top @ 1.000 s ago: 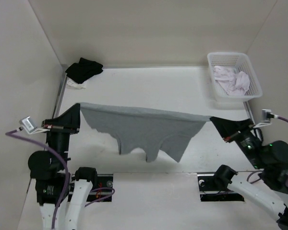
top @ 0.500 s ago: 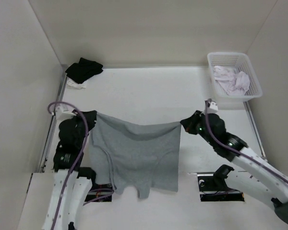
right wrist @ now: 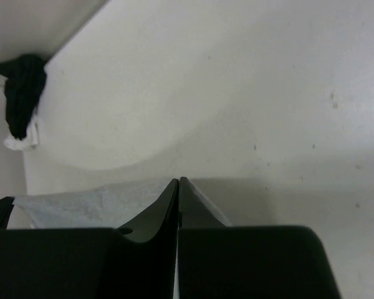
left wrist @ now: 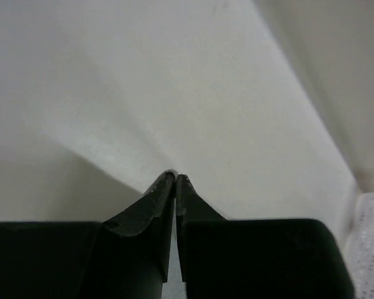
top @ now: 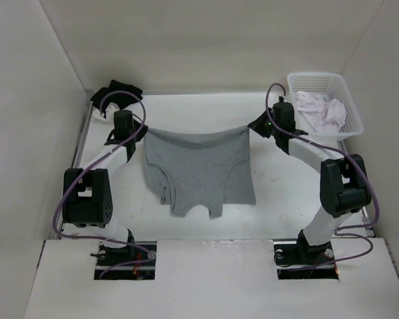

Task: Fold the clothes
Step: Fold the tank top

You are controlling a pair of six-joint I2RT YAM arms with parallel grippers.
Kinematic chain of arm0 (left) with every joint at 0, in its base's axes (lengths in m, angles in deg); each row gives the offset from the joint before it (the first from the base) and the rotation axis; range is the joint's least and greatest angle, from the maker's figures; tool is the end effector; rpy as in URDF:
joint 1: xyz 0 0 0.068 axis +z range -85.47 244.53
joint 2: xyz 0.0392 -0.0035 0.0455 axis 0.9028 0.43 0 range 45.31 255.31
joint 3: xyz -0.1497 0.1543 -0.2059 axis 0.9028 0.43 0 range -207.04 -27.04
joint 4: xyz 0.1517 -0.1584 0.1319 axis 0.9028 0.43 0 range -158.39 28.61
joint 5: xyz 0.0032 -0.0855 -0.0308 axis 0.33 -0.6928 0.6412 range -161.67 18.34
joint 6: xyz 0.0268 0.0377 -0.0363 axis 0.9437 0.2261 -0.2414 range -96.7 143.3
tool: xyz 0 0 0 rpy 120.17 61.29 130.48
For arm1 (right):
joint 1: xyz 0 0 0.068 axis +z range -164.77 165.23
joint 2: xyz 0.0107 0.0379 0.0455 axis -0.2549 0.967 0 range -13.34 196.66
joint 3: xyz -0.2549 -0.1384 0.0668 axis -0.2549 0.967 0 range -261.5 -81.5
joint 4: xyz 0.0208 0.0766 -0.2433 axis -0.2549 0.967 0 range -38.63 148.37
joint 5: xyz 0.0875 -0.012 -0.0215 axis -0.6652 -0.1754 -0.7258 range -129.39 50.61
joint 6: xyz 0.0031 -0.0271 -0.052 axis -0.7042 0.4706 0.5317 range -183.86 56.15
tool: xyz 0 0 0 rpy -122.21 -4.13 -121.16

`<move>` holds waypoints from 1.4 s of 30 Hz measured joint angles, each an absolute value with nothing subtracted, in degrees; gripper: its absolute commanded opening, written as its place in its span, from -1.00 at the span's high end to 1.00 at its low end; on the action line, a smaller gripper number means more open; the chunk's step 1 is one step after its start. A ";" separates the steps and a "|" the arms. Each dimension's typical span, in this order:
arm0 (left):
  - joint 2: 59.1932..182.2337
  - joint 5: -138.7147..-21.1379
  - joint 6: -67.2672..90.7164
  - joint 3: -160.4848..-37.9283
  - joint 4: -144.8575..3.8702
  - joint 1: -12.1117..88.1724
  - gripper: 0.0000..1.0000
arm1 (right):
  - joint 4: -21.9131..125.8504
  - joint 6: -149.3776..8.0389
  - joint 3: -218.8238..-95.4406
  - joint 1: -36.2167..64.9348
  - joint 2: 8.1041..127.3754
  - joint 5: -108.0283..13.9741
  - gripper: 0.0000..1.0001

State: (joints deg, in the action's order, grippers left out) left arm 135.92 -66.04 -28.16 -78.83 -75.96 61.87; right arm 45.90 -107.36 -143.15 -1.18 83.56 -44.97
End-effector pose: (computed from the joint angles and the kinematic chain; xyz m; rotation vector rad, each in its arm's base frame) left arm 0.3463 -0.0119 0.2396 -0.9408 1.9301 -0.4559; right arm 0.3739 0.0946 0.2543 0.4999 2.1081 0.6930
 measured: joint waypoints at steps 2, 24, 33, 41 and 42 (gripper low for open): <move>137.07 -66.52 -28.16 -82.74 -77.32 61.92 0.91 | 45.61 -107.38 -145.38 -2.23 84.33 -45.71 0.96; 128.33 -68.99 -30.45 -72.07 -83.57 64.93 0.89 | 41.94 -107.58 -130.80 -3.92 68.24 -46.92 0.95; 136.86 -71.11 -34.23 -72.12 -87.50 67.88 0.92 | 41.46 -107.54 -121.75 -1.31 63.48 -45.10 0.95; 136.81 -71.33 -35.31 -67.11 -93.54 67.88 0.92 | 40.41 -106.99 -112.85 5.44 56.70 -40.42 0.95; 136.88 -71.35 -35.46 -66.22 -93.91 67.88 0.92 | 40.35 -107.05 -111.78 5.99 56.94 -39.92 0.95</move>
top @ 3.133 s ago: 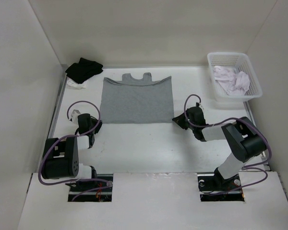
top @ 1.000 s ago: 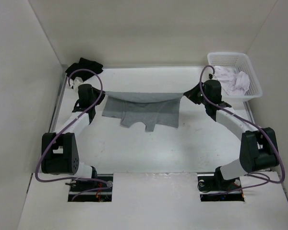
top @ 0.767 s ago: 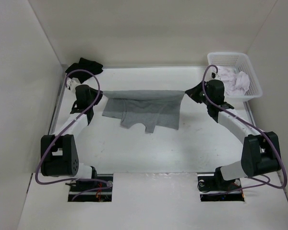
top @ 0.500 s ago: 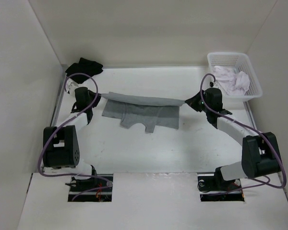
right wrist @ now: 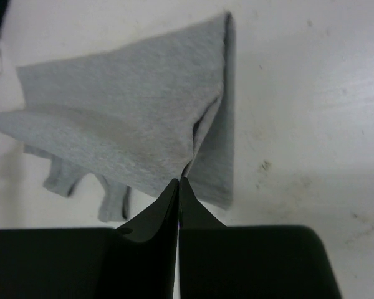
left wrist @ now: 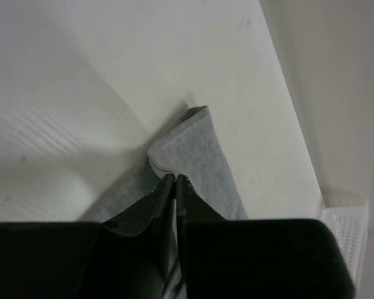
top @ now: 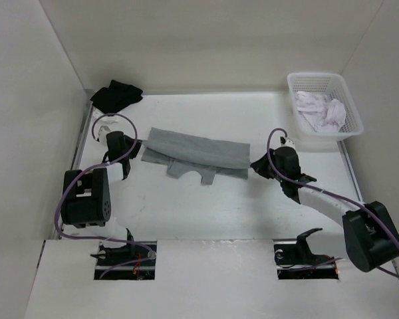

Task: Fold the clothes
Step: Fold the tank top

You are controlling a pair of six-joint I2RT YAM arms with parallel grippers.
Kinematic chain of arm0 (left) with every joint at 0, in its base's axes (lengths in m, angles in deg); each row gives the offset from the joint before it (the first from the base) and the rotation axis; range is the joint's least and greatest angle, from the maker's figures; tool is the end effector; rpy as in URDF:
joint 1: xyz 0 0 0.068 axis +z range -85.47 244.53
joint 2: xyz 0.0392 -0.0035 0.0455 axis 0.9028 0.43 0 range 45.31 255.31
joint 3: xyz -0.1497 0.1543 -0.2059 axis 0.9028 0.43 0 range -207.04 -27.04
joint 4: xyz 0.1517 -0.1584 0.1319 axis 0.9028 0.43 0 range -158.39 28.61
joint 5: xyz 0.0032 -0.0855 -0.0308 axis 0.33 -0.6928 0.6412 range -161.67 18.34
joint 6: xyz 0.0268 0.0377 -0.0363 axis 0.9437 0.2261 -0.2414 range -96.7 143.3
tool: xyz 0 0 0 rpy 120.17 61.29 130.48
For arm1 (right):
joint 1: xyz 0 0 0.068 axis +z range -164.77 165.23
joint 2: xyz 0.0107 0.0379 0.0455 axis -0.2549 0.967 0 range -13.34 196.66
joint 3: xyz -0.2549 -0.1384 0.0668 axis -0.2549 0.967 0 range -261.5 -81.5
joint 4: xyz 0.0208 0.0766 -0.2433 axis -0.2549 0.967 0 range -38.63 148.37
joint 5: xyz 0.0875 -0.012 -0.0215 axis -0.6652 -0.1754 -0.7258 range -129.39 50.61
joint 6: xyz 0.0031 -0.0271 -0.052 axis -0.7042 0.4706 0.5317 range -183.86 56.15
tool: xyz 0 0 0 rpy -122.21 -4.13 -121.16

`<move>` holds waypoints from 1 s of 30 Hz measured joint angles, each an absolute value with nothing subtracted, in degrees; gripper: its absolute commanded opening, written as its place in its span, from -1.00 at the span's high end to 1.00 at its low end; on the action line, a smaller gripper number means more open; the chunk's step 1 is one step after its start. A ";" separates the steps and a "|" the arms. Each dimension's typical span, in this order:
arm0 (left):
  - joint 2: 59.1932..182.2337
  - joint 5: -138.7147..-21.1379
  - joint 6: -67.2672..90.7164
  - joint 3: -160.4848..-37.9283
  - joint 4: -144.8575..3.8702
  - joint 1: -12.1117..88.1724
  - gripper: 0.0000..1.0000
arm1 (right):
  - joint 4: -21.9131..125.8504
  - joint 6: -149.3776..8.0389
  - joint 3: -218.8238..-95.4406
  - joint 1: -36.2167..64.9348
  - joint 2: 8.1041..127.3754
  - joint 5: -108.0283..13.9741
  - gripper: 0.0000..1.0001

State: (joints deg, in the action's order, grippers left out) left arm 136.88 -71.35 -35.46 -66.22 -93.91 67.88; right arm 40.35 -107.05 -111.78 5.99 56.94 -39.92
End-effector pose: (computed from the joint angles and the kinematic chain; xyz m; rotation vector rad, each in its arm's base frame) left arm 0.3248 0.0193 0.1975 -1.0827 1.7911 -0.5929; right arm 0.2299 0.0875 0.2220 0.4127 2.1111 0.6798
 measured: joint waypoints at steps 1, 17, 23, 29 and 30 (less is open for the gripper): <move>137.07 -71.46 -35.57 -65.21 -94.54 68.04 0.91 | 40.26 -107.16 -110.60 6.47 57.29 -39.31 0.95; 127.50 -71.85 -39.98 -50.70 -100.95 72.72 0.48 | 40.81 -109.94 -104.63 8.54 55.65 -36.18 0.09; 127.98 -67.24 -35.79 -61.10 -98.65 47.86 0.48 | 40.59 -110.09 -105.44 6.68 57.18 -36.38 0.01; 140.40 -67.22 -33.64 -70.89 -100.16 30.95 0.51 | 36.78 -112.50 -107.21 3.23 65.92 -38.46 0.02; 142.10 -67.26 -33.60 -70.83 -99.98 29.81 0.52 | 35.56 -113.24 -107.28 3.08 66.84 -39.31 0.04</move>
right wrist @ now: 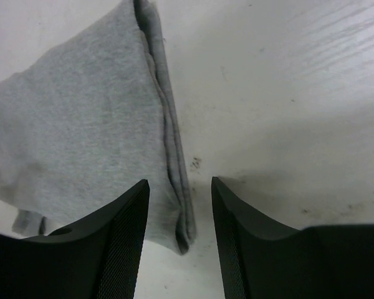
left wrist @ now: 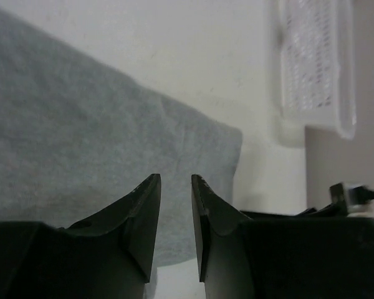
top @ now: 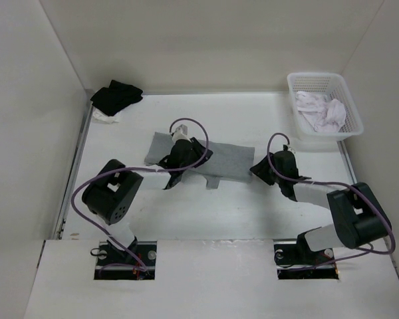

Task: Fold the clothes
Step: Fold the tank top

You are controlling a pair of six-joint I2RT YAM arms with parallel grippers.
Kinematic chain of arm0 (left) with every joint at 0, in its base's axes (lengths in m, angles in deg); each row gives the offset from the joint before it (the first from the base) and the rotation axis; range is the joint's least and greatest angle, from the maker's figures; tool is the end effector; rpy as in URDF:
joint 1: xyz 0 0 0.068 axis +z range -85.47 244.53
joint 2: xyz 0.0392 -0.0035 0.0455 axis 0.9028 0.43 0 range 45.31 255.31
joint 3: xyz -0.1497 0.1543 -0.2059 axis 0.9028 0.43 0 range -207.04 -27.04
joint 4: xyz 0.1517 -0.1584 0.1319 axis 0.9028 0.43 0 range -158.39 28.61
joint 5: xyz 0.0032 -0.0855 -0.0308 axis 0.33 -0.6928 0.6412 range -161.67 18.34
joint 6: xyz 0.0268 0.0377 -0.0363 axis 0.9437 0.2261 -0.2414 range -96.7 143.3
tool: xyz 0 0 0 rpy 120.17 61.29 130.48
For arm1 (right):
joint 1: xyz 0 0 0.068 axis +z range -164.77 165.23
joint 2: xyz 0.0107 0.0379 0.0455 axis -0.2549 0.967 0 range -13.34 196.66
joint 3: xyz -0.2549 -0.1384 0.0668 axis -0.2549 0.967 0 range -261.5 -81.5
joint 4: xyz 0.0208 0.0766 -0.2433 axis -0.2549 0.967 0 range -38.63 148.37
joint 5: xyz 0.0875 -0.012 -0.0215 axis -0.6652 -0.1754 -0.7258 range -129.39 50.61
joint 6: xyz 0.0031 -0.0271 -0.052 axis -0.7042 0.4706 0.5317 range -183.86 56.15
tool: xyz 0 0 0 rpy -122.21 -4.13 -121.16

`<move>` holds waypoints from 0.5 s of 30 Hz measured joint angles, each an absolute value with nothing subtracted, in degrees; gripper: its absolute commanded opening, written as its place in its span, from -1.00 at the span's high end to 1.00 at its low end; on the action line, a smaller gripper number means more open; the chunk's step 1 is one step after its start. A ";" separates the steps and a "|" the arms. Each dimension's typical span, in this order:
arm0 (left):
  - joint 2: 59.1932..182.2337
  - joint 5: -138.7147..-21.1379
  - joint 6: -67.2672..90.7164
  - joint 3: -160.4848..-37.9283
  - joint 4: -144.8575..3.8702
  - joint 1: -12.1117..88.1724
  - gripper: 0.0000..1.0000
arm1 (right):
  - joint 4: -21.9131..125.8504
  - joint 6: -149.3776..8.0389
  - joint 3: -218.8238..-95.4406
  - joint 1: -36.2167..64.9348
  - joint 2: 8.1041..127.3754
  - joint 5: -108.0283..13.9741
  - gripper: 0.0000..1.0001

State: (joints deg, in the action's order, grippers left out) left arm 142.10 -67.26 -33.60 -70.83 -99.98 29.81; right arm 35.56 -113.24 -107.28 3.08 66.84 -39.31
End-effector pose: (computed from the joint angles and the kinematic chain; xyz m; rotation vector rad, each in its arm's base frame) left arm 0.2932 -0.1992 0.2037 -0.4523 2.0244 -0.9587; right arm 0.2378 0.0764 0.1667 0.6315 2.2336 0.6173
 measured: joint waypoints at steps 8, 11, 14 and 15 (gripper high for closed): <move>144.85 -67.30 -34.52 -61.82 -102.54 28.63 0.53 | 27.71 -119.60 -107.28 2.77 72.61 -43.57 0.45; 143.52 -67.33 -35.06 -58.87 -104.97 28.50 0.53 | 24.08 -122.60 -106.80 2.77 74.88 -44.21 0.72; 142.45 -67.24 -35.92 -56.56 -106.91 27.95 0.53 | 21.44 -124.82 -105.11 2.79 75.41 -44.01 0.94; 142.21 -67.17 -36.18 -56.01 -107.37 27.49 0.53 | 20.39 -125.39 -104.28 2.79 75.23 -43.81 0.96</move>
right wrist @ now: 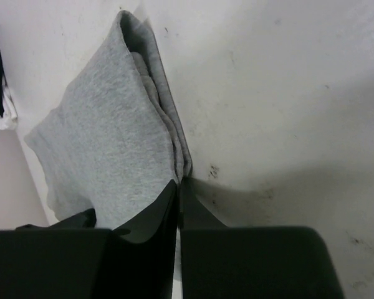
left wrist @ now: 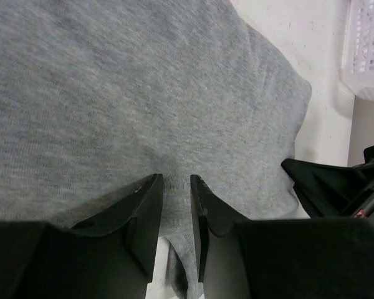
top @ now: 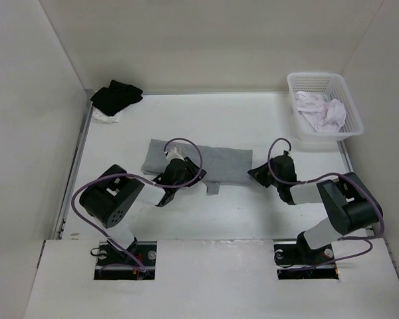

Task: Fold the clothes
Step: Fold the tank top

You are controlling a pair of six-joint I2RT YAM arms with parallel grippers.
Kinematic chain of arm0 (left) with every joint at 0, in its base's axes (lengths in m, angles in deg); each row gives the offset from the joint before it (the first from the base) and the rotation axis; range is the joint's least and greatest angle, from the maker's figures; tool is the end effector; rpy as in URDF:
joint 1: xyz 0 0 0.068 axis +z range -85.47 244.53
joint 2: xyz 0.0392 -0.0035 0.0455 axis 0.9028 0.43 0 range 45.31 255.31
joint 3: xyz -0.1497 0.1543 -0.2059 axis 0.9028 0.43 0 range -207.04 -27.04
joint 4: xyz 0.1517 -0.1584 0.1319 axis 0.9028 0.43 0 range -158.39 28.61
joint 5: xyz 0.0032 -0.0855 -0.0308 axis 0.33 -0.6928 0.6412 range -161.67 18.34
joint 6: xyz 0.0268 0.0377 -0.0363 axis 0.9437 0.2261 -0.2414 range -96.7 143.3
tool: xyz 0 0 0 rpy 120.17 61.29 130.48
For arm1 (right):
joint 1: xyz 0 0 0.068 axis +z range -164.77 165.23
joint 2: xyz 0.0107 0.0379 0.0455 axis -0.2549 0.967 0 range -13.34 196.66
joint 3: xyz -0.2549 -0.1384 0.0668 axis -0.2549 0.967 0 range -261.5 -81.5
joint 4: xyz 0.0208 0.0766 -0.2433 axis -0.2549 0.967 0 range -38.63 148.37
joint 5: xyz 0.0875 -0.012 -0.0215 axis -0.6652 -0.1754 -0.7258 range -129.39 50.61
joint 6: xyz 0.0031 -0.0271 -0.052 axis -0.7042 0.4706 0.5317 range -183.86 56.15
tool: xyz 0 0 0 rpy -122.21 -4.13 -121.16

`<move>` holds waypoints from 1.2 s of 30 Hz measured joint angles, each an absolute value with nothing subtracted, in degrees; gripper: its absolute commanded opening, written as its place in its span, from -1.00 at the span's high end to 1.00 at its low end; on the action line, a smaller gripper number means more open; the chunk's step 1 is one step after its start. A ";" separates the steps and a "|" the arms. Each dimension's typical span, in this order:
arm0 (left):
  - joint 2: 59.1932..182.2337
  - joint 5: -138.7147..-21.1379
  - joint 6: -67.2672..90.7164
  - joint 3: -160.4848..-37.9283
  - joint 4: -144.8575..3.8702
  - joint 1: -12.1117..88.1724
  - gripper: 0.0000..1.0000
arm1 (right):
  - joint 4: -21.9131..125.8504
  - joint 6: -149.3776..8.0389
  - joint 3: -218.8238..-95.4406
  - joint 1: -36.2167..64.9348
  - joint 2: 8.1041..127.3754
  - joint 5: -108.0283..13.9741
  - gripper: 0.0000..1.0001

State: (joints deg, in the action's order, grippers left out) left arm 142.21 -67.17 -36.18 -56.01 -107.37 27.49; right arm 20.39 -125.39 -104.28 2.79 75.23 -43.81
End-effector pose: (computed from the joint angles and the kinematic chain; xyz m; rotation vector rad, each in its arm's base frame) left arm 0.2432 -0.1793 0.1456 -0.4814 2.1632 -0.9171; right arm 0.2481 0.0819 0.1431 0.8219 2.1599 0.8378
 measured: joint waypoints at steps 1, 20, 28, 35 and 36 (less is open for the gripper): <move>141.93 -67.06 -36.55 -55.46 -107.77 26.82 0.52 | 19.34 -125.74 -103.15 2.79 74.69 -43.51 0.97; 102.85 -64.94 -37.43 -43.83 -95.18 34.66 0.37 | 45.61 -110.38 -115.23 21.42 43.45 -27.33 0.96; 83.74 -64.88 -36.35 -40.34 -81.06 40.87 0.34 | 54.09 -101.39 -143.36 34.68 70.64 -23.05 0.95; 73.21 -67.72 -35.15 -40.34 -72.62 49.00 0.34 | 64.41 -97.63 -173.99 40.72 96.52 -22.35 0.77; 72.25 -68.38 -35.11 -40.34 -71.61 50.31 0.34 | 65.55 -97.63 -177.31 41.15 99.39 -22.44 0.74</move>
